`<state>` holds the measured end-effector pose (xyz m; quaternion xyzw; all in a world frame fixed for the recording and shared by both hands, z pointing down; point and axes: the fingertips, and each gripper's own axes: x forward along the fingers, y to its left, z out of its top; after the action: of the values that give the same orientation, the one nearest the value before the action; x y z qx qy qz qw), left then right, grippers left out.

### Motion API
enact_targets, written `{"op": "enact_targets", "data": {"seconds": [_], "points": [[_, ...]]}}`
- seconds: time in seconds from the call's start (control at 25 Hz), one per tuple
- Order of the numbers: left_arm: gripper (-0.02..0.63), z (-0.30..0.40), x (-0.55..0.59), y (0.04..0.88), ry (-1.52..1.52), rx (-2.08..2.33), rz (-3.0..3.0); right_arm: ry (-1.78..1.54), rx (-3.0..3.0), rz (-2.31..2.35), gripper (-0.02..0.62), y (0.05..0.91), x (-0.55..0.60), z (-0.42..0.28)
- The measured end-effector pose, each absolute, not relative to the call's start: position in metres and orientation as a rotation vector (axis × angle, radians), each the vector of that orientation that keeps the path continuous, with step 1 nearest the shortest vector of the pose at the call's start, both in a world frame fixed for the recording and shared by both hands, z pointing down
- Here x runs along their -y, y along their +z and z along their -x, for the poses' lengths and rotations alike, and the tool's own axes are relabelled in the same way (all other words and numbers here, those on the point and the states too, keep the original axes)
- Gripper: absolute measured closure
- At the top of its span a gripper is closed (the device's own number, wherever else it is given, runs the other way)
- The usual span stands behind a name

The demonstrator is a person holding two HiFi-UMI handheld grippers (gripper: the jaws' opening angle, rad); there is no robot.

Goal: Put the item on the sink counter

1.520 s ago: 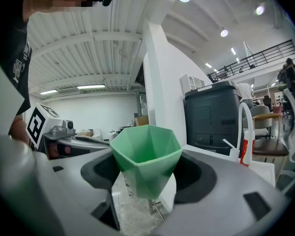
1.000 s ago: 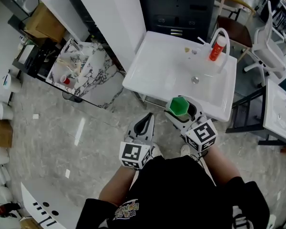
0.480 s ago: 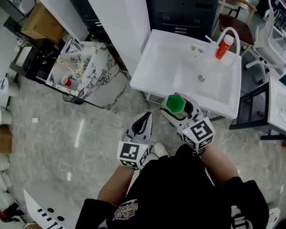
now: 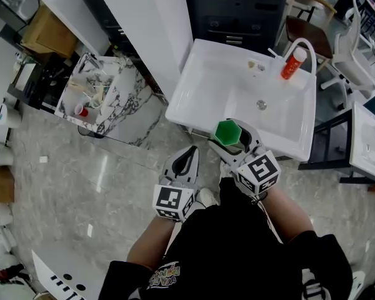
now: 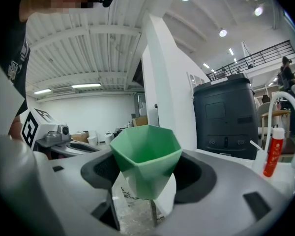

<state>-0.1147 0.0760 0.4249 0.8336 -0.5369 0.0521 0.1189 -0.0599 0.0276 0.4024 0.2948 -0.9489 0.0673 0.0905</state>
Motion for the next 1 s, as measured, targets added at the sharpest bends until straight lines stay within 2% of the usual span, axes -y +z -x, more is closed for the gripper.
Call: {"op": "enact_targets", "data": {"seconds": [1.0], "points": [[0.586,0.043,0.109,0.425,0.223,1.569,-2.458,0.247,2.821,-0.836,0.232,0.424,0.169,0.0]]}}
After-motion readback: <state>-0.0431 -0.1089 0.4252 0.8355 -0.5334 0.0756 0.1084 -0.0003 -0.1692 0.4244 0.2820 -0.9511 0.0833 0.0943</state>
